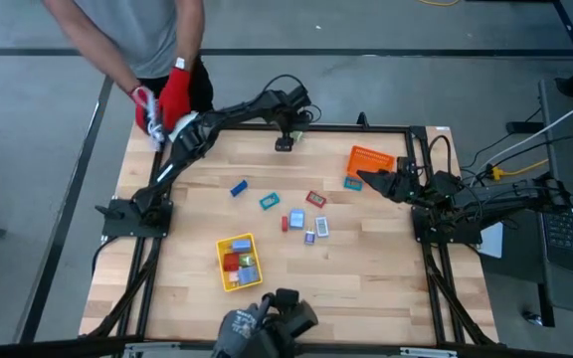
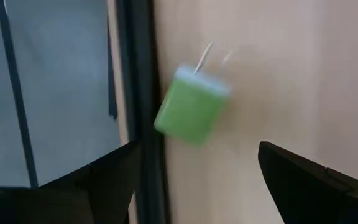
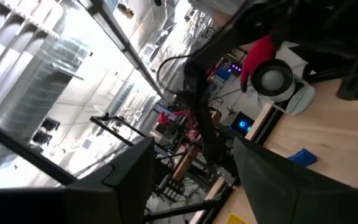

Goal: Pick & Place Office items
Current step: Put the green charger adapter into the yellow bin

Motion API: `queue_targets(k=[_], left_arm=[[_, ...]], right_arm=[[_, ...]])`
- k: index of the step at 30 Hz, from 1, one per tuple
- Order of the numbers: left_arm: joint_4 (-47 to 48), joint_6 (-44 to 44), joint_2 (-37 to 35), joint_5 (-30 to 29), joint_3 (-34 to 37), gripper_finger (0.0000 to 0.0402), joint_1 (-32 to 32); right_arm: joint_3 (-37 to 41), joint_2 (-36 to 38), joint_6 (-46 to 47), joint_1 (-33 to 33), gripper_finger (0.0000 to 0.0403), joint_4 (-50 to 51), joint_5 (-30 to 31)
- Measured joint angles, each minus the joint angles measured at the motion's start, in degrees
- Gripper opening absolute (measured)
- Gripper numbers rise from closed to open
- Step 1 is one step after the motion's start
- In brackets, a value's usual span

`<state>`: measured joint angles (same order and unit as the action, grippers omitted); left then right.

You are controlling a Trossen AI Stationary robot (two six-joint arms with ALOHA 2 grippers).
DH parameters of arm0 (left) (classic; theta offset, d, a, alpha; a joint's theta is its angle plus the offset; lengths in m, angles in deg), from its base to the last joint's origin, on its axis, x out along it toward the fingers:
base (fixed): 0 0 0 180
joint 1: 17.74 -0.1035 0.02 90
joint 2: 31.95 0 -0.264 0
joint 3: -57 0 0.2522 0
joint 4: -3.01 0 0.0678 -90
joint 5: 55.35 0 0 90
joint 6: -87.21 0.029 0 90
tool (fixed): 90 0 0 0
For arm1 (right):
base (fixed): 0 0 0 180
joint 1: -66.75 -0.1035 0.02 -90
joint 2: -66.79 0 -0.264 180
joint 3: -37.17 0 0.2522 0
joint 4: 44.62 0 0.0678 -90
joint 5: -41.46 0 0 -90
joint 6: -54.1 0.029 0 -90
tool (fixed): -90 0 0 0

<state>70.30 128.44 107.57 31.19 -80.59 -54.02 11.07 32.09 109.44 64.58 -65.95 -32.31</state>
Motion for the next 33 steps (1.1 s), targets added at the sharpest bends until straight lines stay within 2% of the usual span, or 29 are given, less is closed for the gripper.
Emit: queue_targets(k=[6,16,21,29,33], left_arm=[[-4.9,2.3,0.7,1.1,0.0,0.0313,-0.7],[-6.2,7.0,1.0,5.2,0.0,0.0274,-0.1],[-4.7,6.1,2.3,5.7,0.0,0.026,-0.9],[-1.9,2.0,3.8,11.4,0.0,0.0233,-2.8],[-1.6,0.4,3.8,11.2,0.0,0.0208,-2.4]], right_arm=[[0.0,0.0,-1.8,0.0,0.0226,0.1,-0.9],[0.0,0.0,-1.8,0.0,0.0226,0.6,-0.8],[0.0,0.0,-1.8,0.0,0.0226,0.7,-0.8],[0.0,0.0,-1.9,0.0,0.0226,1.2,-0.8],[0.0,0.0,-1.9,0.0,0.0226,1.4,-0.8]])
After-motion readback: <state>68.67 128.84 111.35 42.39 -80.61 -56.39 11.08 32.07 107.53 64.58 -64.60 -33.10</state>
